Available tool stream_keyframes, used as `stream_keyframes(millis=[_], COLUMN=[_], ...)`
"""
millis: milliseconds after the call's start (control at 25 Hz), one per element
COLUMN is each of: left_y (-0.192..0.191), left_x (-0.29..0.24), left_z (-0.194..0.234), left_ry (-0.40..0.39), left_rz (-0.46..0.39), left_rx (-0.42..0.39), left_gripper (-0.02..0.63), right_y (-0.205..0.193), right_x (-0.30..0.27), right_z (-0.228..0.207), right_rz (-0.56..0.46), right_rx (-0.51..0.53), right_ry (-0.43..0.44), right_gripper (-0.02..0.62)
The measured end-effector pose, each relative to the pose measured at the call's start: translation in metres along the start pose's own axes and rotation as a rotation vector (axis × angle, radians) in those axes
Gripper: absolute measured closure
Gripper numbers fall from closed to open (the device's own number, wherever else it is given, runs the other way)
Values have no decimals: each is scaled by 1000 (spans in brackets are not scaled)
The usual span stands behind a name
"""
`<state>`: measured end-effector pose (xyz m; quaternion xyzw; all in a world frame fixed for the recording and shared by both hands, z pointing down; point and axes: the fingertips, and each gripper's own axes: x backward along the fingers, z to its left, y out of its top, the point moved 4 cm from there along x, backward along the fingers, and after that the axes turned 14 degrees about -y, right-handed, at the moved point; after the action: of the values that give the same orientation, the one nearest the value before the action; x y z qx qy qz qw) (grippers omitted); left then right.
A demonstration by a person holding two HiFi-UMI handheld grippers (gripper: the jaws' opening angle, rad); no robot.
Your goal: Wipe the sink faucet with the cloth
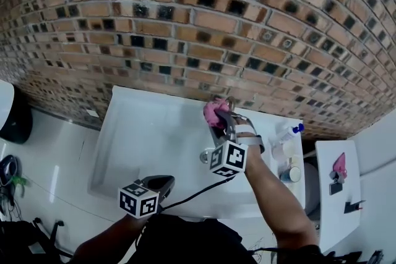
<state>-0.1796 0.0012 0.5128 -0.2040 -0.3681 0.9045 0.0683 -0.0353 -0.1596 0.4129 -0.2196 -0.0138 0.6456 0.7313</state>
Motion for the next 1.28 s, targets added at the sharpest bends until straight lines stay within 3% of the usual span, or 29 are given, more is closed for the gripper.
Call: stream_keyframes(millis=[280,560,880,1120,1280], left_y=[-6,-10,-5,-6,-11], left_x=[8,20,29,33,39], left_z=[-4,0,9,12,13], left_ry=[-4,5,9,-6,-19], left_rz=[16,26,13,32,58], left_rx=[-5,-2,10,6,3], left_gripper=[600,600,600,600,600], right_y=[1,1,-1,-7,-14], right_x=[12,17,30,47,56], right_z=[10,8,11,4,10], right_rz=[-5,-17,-13,-4,28], right_rx=[-79,-253,-309,-542,-632], right_ry=[-41,-113,-158,-235,-263], right_gripper=[439,437,437,437,437])
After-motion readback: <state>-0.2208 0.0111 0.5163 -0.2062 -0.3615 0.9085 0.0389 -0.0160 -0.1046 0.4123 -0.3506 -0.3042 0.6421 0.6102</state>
